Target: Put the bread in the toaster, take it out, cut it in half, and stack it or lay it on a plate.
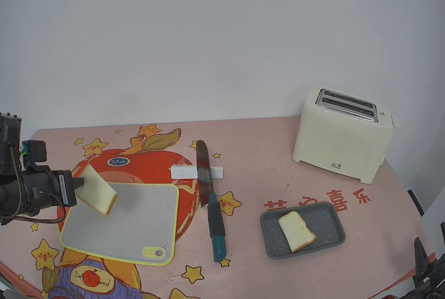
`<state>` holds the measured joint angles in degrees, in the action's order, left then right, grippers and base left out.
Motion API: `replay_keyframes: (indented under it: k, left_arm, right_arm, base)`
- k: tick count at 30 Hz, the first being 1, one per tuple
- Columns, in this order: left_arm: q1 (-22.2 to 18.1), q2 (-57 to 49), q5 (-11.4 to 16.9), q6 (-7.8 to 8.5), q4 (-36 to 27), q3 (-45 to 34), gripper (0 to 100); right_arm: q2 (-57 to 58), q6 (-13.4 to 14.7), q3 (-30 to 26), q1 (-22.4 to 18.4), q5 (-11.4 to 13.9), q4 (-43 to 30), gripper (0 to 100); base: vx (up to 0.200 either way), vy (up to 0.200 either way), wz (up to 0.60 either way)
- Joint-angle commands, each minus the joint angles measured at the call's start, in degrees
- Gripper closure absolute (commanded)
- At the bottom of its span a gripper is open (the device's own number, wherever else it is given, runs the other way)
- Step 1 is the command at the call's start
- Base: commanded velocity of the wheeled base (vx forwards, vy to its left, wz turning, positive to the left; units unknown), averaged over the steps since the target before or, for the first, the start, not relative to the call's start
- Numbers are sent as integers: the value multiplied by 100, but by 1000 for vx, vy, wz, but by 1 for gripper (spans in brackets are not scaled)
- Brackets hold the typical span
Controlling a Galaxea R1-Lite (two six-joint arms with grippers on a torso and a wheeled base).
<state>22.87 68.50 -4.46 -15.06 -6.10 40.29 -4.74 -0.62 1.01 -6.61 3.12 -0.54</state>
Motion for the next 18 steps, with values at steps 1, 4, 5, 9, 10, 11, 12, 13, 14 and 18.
replay_keyframes:
  k: [1, 4, 5, 9, 10, 11, 12, 13, 14, 18]
  left_arm:
    - [33, -372, -2, 3, 56, -65, 100]
    - [33, -390, -2, 3, 65, -91, 100]
    - [25, -399, -2, -6, 56, -74, 100]
    - [16, -399, -11, -24, 65, -65, 100]
    - [25, -399, -28, -24, 65, -74, 100]
    - [25, -399, -28, -24, 65, -74, 100]
    - [25, -408, -28, -24, 65, -83, 100]
    - [25, -408, -28, -24, 65, -83, 100]
    - [25, -416, -28, -24, 65, -74, 100]
    - [16, -566, -28, -24, 65, -65, 100]
  right_arm:
    - [-9, 1, -92, 2, 4, 1, 0]
    - [-9, 1, -92, 2, 4, 1, 0]
    - [-9, 1, -92, 2, -4, 1, 0]
    - [-9, 1, -92, 2, 4, 1, 0]
    - [-9, 1, -92, 2, -4, 1, 0]
    - [-9, 1, -92, 2, -4, 1, 0]
    - [-9, 1, -92, 2, -4, 1, 0]
    - [-9, 1, -92, 2, 4, 1, 0]
    - [-9, 1, -92, -7, 4, 1, 0]
    - [-9, 1, -92, 2, -4, 1, 0]
  base:
    - [0, 0, 0]
    - [0, 0, 0]
    - [0, 0, 0]
    - [0, 0, 0]
    - [0, 0, 0]
    - [0, -200, 0]
    - [0, -200, 0]
    - [0, -200, 0]
    - [0, -200, 0]
    - [0, -200, 0]
